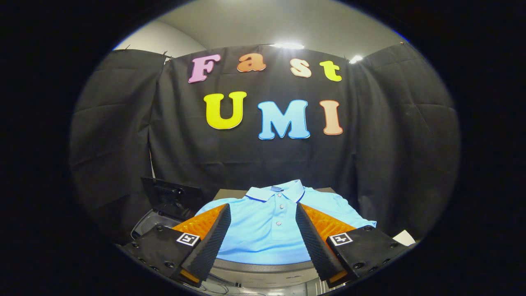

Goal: Put the clothes into the washing machine and then close the washing machine lid.

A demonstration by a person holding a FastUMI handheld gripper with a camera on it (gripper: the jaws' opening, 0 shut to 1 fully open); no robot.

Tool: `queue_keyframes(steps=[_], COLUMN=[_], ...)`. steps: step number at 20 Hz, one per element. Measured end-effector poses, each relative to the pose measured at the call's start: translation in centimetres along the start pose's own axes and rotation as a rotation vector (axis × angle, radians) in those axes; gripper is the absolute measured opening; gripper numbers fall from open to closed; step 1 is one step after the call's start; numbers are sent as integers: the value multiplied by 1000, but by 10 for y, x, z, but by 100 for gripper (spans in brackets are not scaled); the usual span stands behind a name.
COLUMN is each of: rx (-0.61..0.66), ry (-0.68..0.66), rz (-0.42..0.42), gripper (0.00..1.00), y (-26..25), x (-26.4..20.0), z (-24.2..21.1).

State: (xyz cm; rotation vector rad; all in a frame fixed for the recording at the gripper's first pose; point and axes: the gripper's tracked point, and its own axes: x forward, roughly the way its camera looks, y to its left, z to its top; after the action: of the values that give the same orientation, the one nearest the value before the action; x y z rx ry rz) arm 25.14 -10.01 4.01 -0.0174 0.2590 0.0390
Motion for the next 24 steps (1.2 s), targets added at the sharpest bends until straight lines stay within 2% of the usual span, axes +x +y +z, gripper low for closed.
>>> queue_keyframes(steps=[5,10,14,24], rx=[0,16,-3,-23], ry=[68,162,212,362], rz=[0,40,23,29], gripper=[98,98,99,98], y=[-6,-3,-11,-20], x=[34,65,85,116], z=[-2,-15,-25,-54])
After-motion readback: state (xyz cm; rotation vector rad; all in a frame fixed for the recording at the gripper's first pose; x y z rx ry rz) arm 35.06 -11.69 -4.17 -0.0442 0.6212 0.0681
